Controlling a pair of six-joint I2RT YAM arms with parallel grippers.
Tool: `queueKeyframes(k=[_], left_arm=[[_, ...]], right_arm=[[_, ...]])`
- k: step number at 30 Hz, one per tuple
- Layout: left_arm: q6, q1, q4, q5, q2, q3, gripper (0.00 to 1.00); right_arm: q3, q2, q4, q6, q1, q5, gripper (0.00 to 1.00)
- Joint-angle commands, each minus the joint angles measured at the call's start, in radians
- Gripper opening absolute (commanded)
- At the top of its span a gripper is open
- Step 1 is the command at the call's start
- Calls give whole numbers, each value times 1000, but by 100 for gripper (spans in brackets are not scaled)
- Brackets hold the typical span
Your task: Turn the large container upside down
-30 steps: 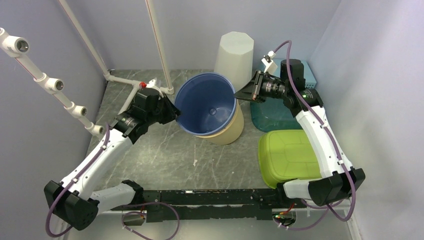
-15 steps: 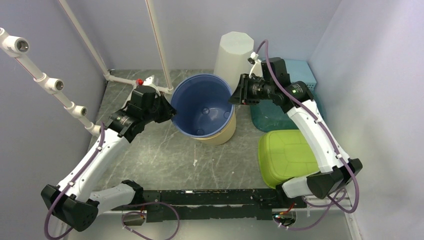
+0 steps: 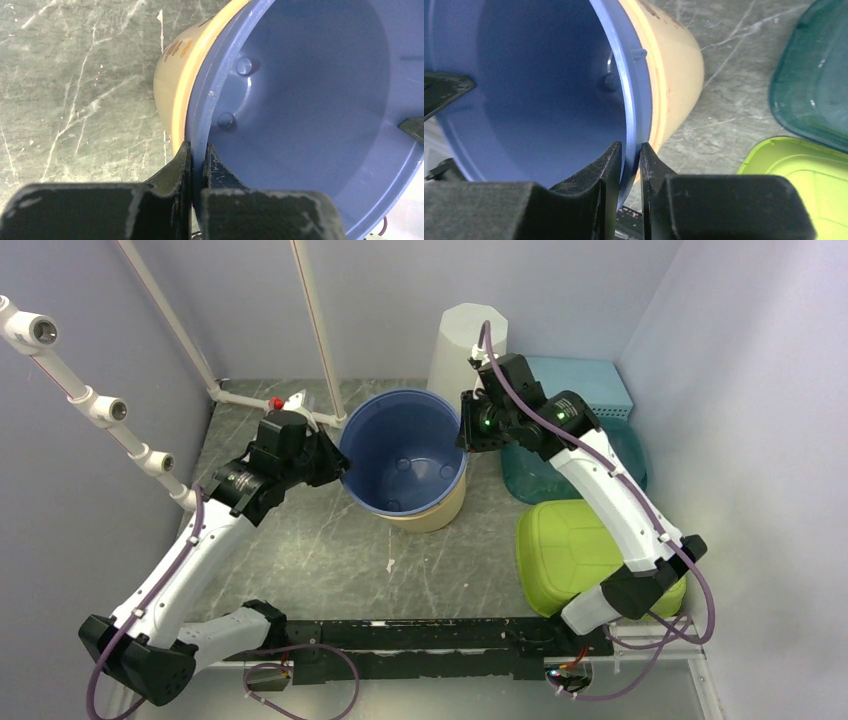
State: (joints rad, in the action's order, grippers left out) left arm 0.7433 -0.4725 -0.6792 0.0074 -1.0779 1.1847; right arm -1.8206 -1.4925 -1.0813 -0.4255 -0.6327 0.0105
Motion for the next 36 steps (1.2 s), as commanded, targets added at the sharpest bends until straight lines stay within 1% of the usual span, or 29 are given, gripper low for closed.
queueKeyframes(k=[1,5,8,9,11,13,16,17,18,19,20,22,23,25,28,31,34,36], left_arm=[[-9,-21,108,260,34,104,3],[0,-21,118,299,34,116,3],[6,-21,123,309,40,115,3],[7,-21,120,304,40,113,3],[7,-21,112,290,46,108,3],[3,-21,98,268,55,107,3],[-8,-21,73,235,64,111,4],[-14,-22,66,229,67,112,13],[-20,-22,63,222,71,114,30],[-25,-21,60,212,76,114,45],[-28,-21,55,194,83,113,55],[-27,-21,37,137,113,102,66],[-13,-21,31,101,131,88,69],[45,-21,52,32,183,23,72],[120,-21,118,-6,291,-107,75],[153,-21,127,-76,388,-183,79],[149,-21,138,-48,428,-231,78],[153,-21,155,2,423,-259,78]], right_arm=[[-56,-65,-32,32,-49,150,22],[-114,-109,-65,39,-87,216,23],[-144,-131,-76,42,-98,232,23],[-148,-133,-75,42,-100,236,20],[-150,-132,-70,38,-103,244,8],[-145,-125,-60,37,-103,243,0],[-129,-114,-45,38,-102,235,0],[-120,-109,-39,35,-101,232,0],[-111,-102,-29,33,-100,226,0],[-100,-93,-16,30,-97,219,0],[-88,-84,-5,22,-88,206,0],[-61,-61,31,7,-51,146,0],[-29,-46,56,-2,-31,117,0],[48,-15,120,-24,22,24,0],[133,21,184,-57,104,-138,0],[192,59,231,-82,168,-233,0],[217,83,262,-102,213,-304,0],[223,92,282,-115,232,-348,0]])
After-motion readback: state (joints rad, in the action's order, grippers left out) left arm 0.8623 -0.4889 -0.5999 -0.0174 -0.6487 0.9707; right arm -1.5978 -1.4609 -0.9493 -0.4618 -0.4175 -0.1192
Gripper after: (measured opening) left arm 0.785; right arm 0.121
